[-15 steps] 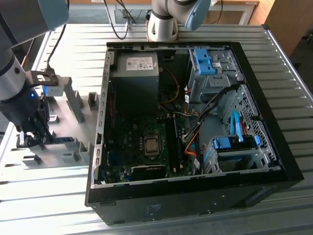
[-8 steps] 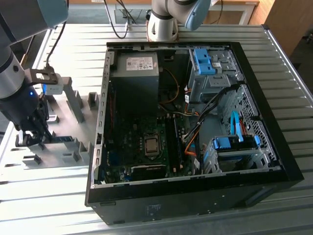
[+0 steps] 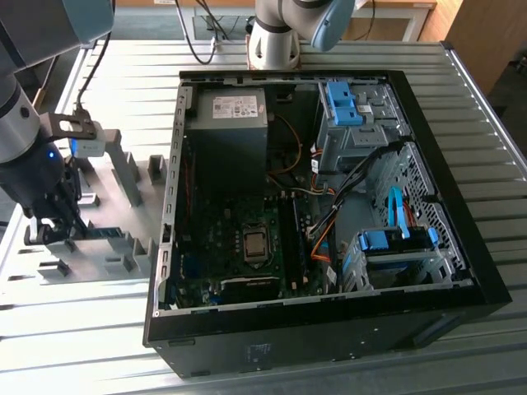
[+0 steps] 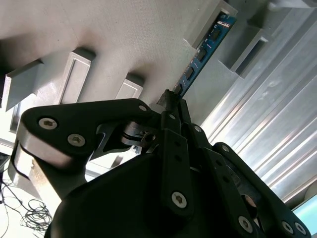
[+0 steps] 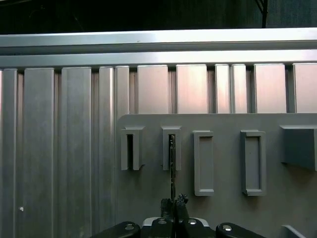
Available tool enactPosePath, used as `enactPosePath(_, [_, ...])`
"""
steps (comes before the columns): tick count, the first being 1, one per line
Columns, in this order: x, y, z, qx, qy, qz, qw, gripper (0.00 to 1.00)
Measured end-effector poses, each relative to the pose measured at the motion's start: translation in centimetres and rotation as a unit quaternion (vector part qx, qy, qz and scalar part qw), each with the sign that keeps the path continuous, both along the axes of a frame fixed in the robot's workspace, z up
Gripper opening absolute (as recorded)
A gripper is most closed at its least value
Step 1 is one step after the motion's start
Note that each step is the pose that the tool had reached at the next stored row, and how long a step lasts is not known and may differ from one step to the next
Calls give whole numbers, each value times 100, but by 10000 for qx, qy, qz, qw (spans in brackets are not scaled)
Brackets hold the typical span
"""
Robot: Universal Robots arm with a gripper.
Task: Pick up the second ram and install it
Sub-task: 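Pick up the second ram and move it above second insertion slot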
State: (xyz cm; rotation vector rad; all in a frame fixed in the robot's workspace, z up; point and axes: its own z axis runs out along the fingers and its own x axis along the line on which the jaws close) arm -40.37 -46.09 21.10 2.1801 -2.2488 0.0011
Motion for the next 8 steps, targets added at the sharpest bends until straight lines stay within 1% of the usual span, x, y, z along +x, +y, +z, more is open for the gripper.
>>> enactPosePath(8, [0, 0, 39, 0, 0, 0, 10000, 14])
